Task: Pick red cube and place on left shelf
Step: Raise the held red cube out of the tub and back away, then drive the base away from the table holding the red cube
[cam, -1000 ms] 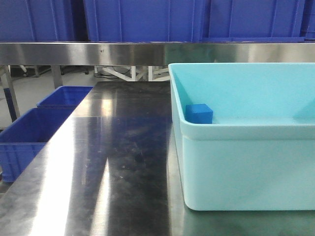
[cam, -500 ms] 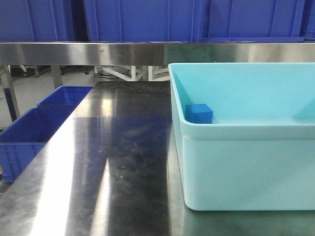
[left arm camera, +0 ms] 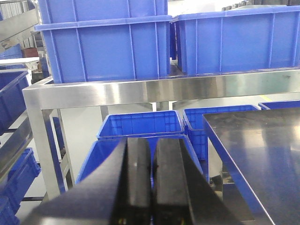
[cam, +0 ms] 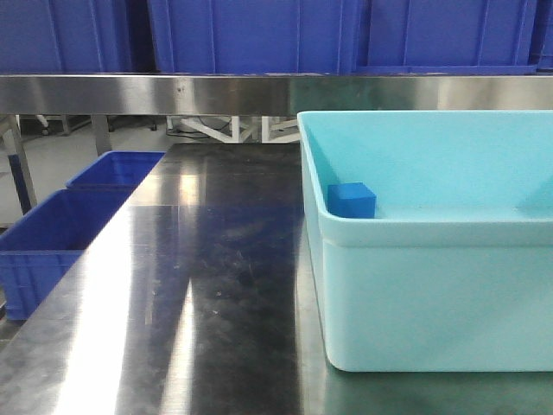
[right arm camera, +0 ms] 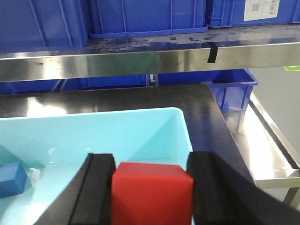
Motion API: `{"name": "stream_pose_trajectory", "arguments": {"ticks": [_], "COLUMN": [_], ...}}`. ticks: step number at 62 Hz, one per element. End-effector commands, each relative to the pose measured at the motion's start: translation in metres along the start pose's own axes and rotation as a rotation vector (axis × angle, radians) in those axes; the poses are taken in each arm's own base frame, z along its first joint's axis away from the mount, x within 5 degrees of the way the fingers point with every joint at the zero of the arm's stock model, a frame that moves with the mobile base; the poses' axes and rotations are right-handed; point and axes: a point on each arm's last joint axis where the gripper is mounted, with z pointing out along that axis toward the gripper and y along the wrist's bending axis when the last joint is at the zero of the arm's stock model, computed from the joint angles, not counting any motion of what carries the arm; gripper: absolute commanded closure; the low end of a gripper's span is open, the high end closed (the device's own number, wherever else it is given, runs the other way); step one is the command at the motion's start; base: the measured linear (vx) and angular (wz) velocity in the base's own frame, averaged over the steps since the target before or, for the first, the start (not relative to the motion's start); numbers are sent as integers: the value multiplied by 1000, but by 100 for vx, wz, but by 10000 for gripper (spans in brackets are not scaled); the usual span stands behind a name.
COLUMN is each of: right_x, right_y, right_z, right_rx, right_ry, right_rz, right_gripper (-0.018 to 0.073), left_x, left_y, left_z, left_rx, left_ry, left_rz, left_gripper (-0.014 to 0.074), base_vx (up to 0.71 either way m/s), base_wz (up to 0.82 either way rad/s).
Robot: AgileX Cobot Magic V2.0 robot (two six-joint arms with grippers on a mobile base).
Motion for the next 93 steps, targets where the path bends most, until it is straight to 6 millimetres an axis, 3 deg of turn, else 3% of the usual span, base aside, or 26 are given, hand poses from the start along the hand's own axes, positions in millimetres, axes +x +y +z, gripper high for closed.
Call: {"name": "stream_pose_trajectory", "arguments": {"ticks": [1,52,93], "right_x": [-17,-17,-17], "right_y": [2,2,2], "right_z": [-3,-3,-3], "right_rx": [-12,-12,-12], "right_ry": [-115,-115,-115], "right_rz": [-14,-14,-14], "right_gripper": [502,502,502], "left_x": [1,1,1], "left_y": [0,0,0], "left_z": [1,1,1], "left_rx": [-6,-6,-6], "left_ry": [-52,-52,-52], "left_rz": [-5,-5,-5], "left_gripper": [491,491,491], "base_vx": [3,0,-5], "base_wz": [17,2,33]}}
